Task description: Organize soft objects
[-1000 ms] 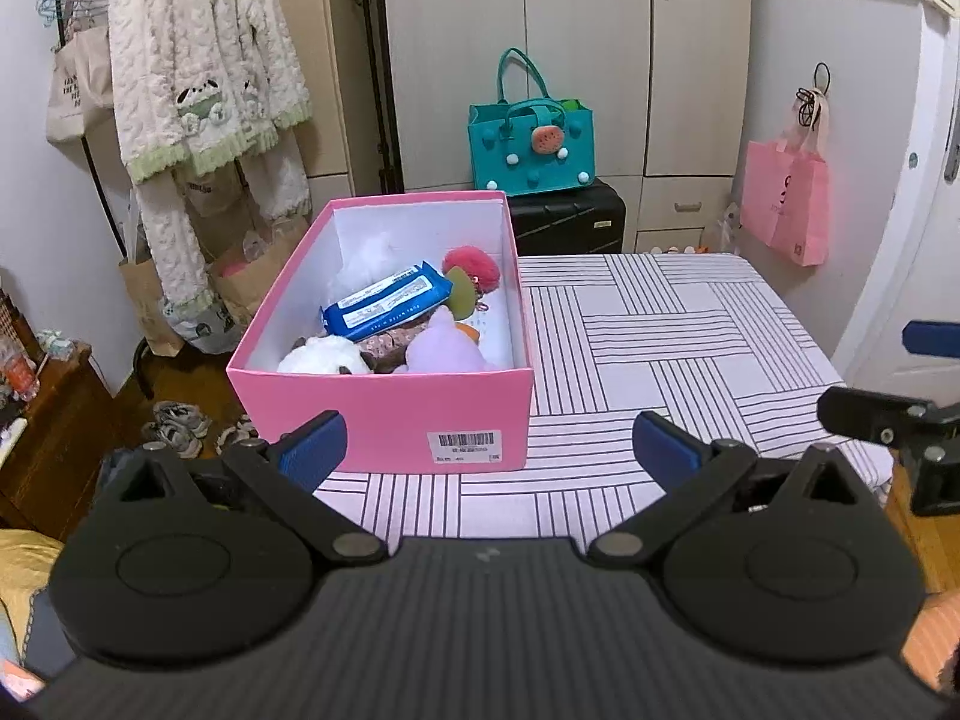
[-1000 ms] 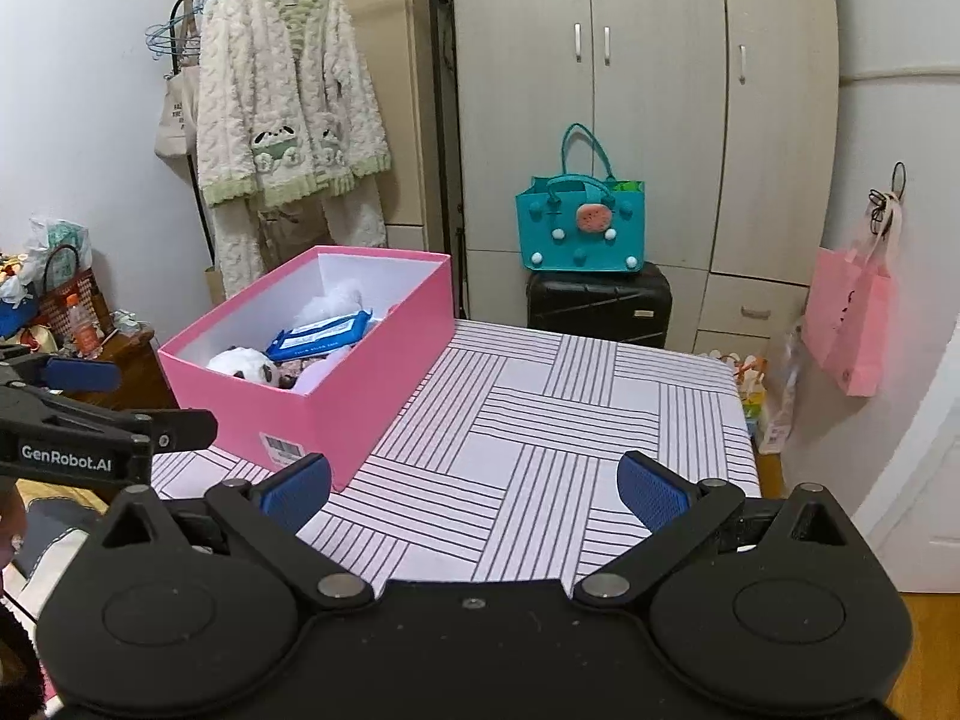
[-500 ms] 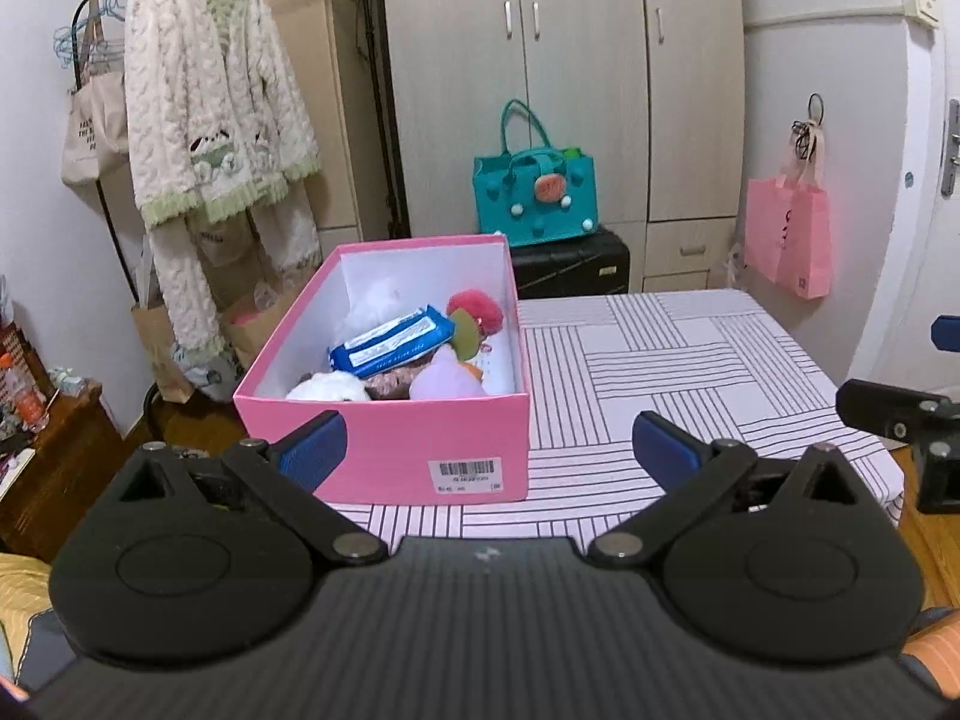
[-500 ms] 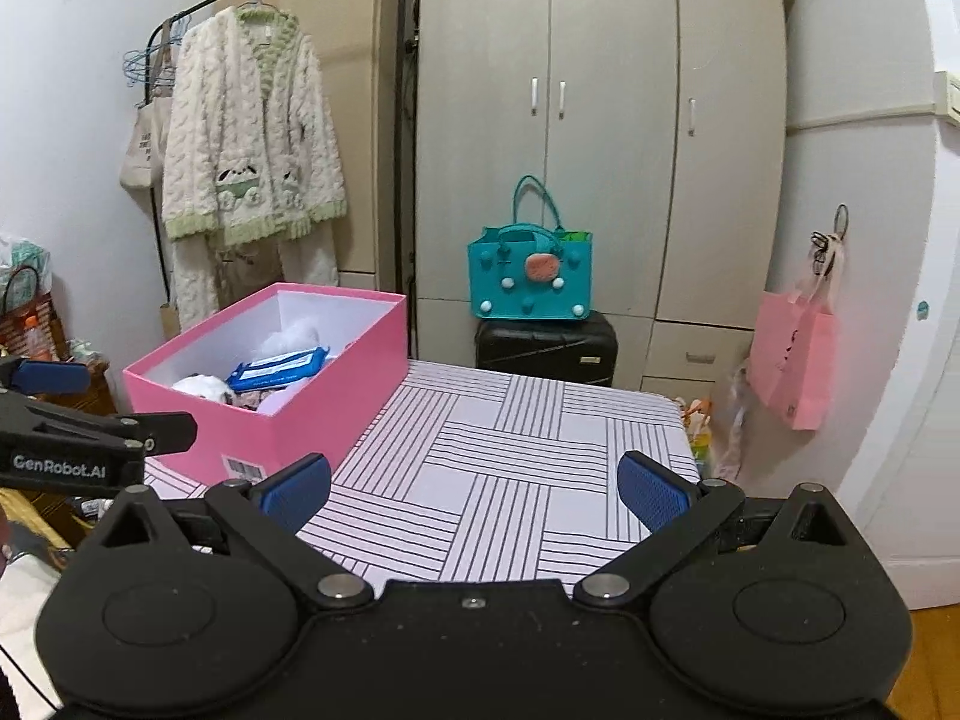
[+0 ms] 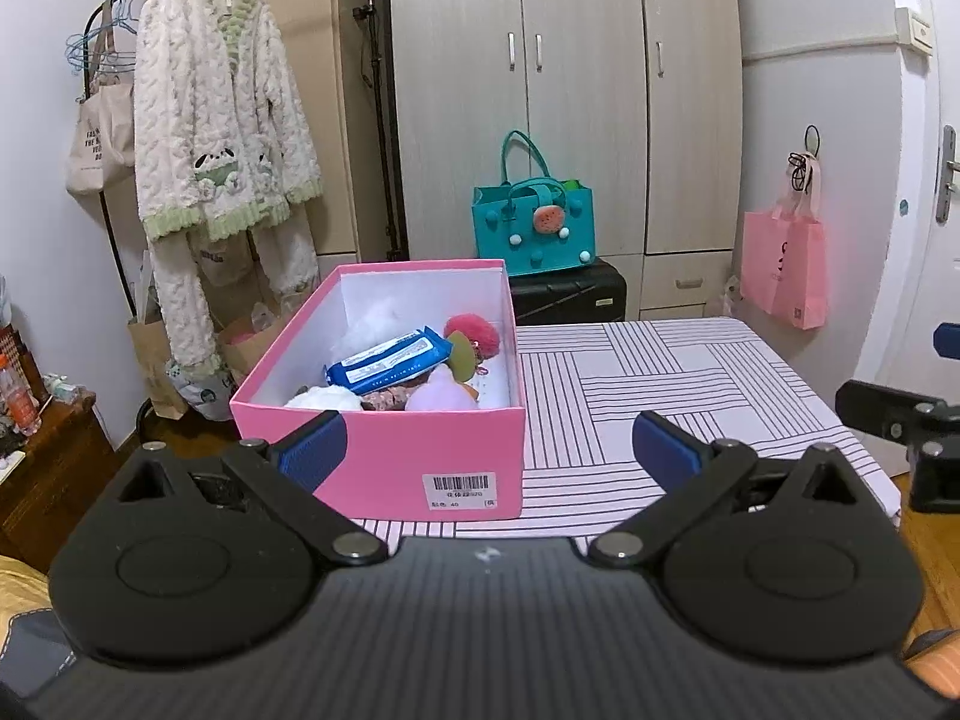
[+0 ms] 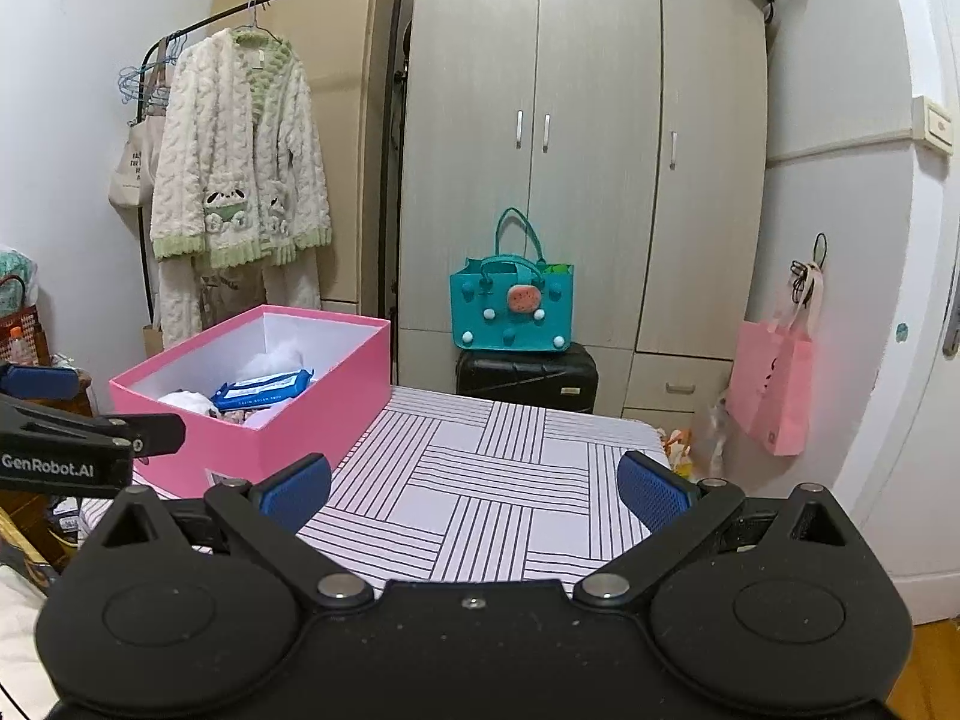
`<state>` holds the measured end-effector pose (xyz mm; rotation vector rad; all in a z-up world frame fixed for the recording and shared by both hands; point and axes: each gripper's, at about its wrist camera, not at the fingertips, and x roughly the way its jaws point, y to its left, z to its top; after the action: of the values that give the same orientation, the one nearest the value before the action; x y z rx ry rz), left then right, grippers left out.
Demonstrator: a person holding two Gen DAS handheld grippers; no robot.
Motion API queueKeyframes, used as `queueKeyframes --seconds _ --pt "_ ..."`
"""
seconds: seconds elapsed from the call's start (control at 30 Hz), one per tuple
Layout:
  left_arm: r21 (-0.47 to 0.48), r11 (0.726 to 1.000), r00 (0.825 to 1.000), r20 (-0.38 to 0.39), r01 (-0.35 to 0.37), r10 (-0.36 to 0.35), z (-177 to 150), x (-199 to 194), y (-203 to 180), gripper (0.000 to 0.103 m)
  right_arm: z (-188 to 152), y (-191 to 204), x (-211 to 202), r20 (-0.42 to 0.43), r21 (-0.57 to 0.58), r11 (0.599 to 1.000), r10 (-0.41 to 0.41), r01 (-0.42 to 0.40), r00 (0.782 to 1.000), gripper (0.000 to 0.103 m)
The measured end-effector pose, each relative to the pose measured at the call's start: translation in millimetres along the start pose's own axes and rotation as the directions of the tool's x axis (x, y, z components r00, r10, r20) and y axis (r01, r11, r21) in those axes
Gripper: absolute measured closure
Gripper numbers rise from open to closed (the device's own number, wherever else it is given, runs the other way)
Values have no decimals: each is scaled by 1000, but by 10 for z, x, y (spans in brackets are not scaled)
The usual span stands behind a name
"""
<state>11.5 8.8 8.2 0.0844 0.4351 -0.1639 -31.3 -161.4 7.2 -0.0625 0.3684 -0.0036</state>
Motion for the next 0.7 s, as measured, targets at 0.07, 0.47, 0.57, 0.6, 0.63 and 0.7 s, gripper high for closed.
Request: queueKeyframes --seconds 0.07,0.47,0.57,0.6,0.63,0.7 --pt "-2 1000 1000 0 -1 1 -8 -8 11 0 -23 25 -5 5 -8 1000 -11 11 1000 0" --pt "2 1000 1000 9 -18 18 -39 -2 38 0 -60 30 17 1 -6 1000 -27 27 1000 0" --pt "3 1000 1000 20 -24 24 -41 -10 40 0 -58 26 18 0 -7 1000 -27 27 1000 0" --pt "5 1000 999 22 -24 24 -42 -13 40 0 -57 27 20 0 -8 1000 -29 29 1000 0" --pt "5 1000 999 22 -25 25 -43 -13 37 0 -59 25 23 -1 -8 1000 -30 30 1000 0" --pt "6 1000 1000 20 -21 21 -43 -13 33 0 -62 21 31 -5 -8 999 -31 31 1000 0"
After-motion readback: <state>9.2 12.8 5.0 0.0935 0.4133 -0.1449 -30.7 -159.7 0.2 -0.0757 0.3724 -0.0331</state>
